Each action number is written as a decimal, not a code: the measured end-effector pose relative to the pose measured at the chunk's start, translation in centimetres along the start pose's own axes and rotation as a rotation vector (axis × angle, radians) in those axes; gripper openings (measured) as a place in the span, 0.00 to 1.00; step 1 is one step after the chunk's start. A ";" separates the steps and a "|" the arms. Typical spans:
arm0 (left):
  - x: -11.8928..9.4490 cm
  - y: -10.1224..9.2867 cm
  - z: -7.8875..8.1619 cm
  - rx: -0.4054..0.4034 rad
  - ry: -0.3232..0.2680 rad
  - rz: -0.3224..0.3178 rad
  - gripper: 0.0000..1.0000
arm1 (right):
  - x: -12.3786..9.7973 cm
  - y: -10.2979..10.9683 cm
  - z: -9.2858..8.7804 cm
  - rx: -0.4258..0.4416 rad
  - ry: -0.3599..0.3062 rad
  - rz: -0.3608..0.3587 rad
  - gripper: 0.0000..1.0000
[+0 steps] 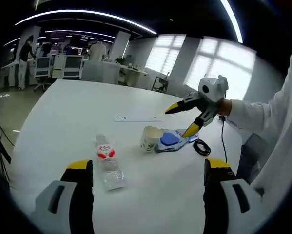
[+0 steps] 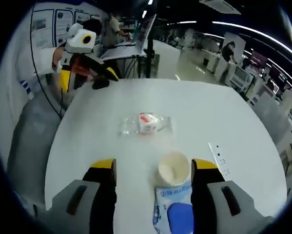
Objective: Arrange the tabletop items into an orderly group along one side of the table until the central work area is clear of visible clutter.
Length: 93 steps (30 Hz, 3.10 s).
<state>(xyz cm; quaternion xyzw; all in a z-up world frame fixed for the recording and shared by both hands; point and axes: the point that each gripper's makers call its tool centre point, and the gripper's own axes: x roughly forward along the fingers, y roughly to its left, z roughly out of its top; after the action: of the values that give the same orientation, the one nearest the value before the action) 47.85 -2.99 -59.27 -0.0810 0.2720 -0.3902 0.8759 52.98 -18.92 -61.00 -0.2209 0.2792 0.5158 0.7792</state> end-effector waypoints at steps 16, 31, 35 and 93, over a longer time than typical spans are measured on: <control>-1.1 -0.4 0.5 0.020 -0.005 -0.016 0.97 | -0.2 1.6 6.6 0.366 -0.298 -0.024 0.61; -2.6 0.2 0.3 0.024 -0.006 -0.032 0.97 | 4.1 1.2 10.7 0.691 -0.426 -0.057 0.59; -3.1 0.3 0.2 0.024 -0.006 -0.036 0.97 | 5.4 0.8 11.2 0.719 -0.423 -0.066 0.59; -2.7 4.6 -3.0 -0.090 -0.008 -0.015 0.96 | 21.4 -6.2 1.8 1.219 -0.023 -0.315 0.36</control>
<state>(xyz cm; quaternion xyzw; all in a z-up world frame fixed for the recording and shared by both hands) 47.73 2.33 -62.28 -0.1239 0.2852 -0.3836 0.8696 65.78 -5.47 -73.52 0.2300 0.4787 0.1455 0.8348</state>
